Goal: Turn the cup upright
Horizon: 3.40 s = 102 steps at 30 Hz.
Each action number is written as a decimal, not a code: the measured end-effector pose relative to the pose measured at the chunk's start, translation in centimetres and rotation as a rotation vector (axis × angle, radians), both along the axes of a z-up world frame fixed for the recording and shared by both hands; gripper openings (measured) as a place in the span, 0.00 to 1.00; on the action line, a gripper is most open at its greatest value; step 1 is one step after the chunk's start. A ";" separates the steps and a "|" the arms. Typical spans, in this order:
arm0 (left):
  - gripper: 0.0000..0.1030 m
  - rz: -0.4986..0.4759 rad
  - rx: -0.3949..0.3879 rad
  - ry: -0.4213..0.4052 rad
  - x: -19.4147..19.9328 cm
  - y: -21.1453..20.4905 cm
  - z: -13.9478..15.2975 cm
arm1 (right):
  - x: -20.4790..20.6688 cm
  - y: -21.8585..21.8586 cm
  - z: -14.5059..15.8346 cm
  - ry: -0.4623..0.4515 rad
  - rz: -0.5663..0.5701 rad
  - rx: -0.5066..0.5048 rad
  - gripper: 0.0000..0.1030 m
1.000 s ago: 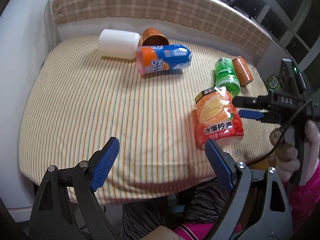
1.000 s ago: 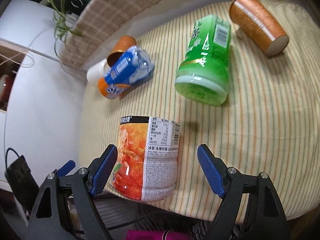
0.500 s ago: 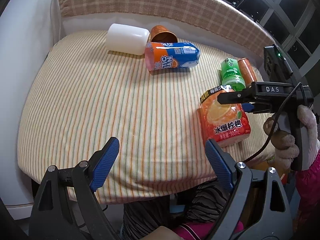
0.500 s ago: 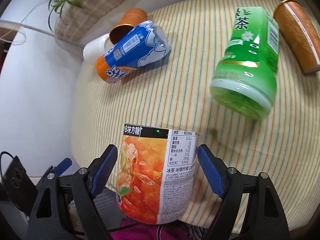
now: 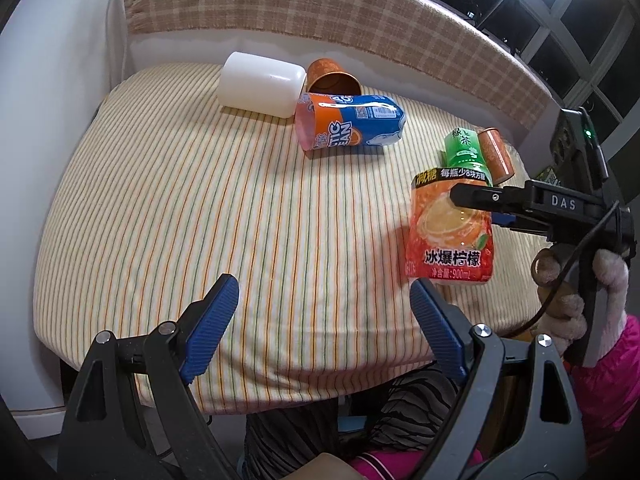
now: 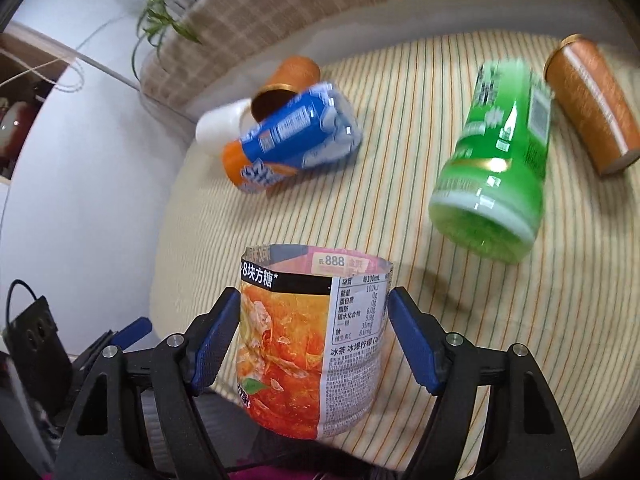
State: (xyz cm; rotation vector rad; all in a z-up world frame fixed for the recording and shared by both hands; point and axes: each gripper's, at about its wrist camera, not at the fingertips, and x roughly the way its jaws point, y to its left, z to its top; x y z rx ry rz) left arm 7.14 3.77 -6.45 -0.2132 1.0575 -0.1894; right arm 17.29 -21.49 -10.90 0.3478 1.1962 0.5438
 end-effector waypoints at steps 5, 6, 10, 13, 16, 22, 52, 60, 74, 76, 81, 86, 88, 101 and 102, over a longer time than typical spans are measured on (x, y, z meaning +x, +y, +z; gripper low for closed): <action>0.87 -0.001 -0.005 -0.007 0.0 0.0 0.1 | -1.5 0.7 1.8 -0.226 -0.011 -0.098 0.73; 0.87 -0.001 -0.006 -0.009 -0.1 0.0 0.1 | -2.0 1.0 2.2 -0.288 -0.014 -0.132 0.73; 0.87 0.000 -0.011 -0.021 -0.2 -0.2 0.3 | -4.1 2.6 2.9 -0.554 -0.010 -0.292 0.72; 0.87 -0.005 -0.011 -0.023 -0.3 -0.4 0.3 | -4.3 3.3 2.0 -0.593 0.004 -0.334 0.72; 0.87 -0.005 -0.007 -0.030 -0.4 -0.5 0.4 | -4.3 3.5 1.1 -0.600 0.018 -0.360 0.72; 0.87 -0.001 -0.002 -0.048 -0.7 -0.5 0.6 | -4.5 5.2 1.4 -0.640 0.044 -0.385 0.73; 0.87 0.073 0.129 -0.418 -4.6 -0.9 5.1 | -14.1 3.0 7.6 -0.791 -0.155 -0.380 0.80; 0.87 0.107 0.169 -0.562 -6.2 -1.7 6.5 | -17.3 1.6 9.3 -0.813 -0.259 -0.373 0.80; 0.99 0.116 0.205 -0.740 -10.5 -3.3 6.8 | -21.7 -0.4 10.2 -0.908 -0.426 -0.400 0.80; 1.00 0.116 0.242 -0.772 -11.3 -4.0 6.7 | -22.1 -0.7 10.1 -0.911 -0.446 -0.394 0.81; 1.00 0.110 0.275 -0.787 -12.0 -4.8 6.4 | -22.6 -0.8 10.0 -0.925 -0.468 -0.398 0.84; 1.00 0.131 0.233 -0.770 -11.8 -4.2 6.7 | -23.0 -0.7 10.3 -0.948 -0.472 -0.411 0.85; 1.00 0.151 0.220 -0.773 -11.7 -3.9 6.8 | -23.1 -0.8 10.4 -0.952 -0.474 -0.406 0.85; 1.00 0.158 0.226 -0.773 -11.5 -3.8 7.0 | -23.2 -0.8 10.9 -0.973 -0.480 -0.404 0.85; 1.00 0.158 0.225 -0.773 -11.5 -3.8 7.0 | -23.3 -0.8 10.9 -0.972 -0.481 -0.404 0.85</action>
